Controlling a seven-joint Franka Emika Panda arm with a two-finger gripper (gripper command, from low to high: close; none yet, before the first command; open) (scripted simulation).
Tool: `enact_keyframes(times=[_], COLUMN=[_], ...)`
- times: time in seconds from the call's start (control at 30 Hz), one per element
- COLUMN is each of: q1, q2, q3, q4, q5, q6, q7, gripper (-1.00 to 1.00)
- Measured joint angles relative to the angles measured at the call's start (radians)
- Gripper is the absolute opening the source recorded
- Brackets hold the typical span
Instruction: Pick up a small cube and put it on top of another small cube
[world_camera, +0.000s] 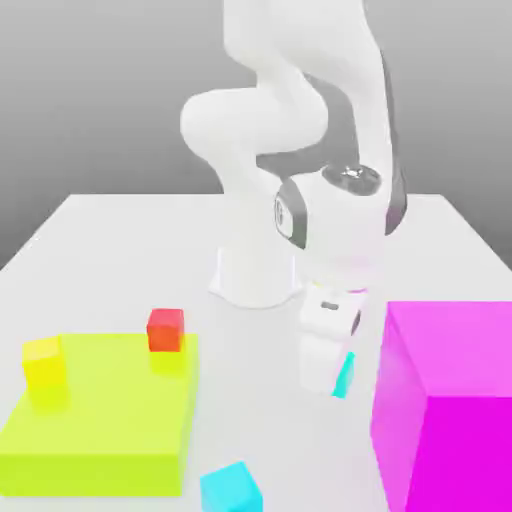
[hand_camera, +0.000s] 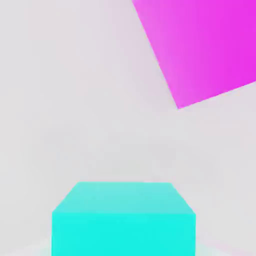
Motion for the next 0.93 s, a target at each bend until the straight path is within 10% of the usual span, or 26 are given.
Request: enact_keyframes(times=[0.57,0.8,0.83,0.93], q1=[-0.539,-0.568,-0.568,-0.568], q2=[-0.594,-0.417,-0.39,-0.39], q3=[-0.232,-0.266,-0.269,-0.269], q4=[-0.066,-0.111,-0.116,-0.116], q5=[-0.194,-0.206,-0.208,-0.208], q6=[-0.523,-0.303,-0.27,-0.27], q7=[0.159,0.16,0.16,0.16], gripper=[-1.0,-1.0,1.0,1.0])
